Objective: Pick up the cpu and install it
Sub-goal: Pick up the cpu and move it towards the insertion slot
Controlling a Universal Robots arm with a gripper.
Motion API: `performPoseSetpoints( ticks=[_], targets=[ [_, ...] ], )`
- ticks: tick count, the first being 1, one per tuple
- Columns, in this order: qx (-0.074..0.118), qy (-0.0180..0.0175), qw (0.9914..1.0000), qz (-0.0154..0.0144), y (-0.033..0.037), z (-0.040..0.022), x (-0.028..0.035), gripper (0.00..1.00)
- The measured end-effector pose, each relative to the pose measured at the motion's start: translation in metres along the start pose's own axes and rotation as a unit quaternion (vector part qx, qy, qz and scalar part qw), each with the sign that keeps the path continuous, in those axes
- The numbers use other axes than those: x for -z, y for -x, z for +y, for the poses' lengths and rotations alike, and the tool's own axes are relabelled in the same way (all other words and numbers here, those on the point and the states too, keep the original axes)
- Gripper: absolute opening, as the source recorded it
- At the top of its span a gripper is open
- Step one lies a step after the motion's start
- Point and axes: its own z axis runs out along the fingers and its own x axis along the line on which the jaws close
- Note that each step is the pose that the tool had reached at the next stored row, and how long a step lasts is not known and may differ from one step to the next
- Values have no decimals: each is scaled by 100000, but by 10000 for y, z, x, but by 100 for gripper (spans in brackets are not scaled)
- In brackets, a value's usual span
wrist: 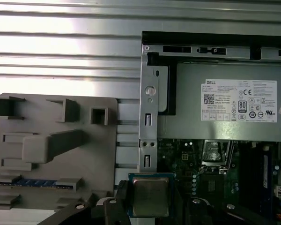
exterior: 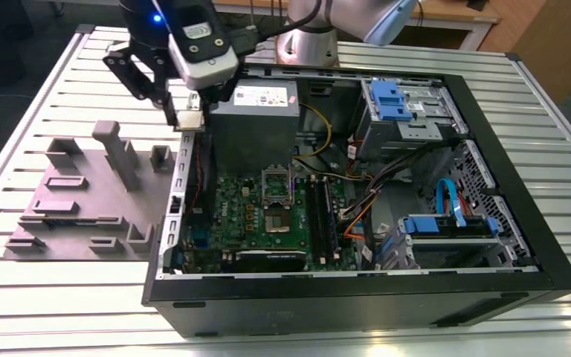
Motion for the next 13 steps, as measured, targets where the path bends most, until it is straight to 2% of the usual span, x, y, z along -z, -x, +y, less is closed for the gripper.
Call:
performPoseSetpoints(
  ticks=[13],
  targets=[
    [-20,-2,100000,46,470,-8,-4,47]
  ],
)
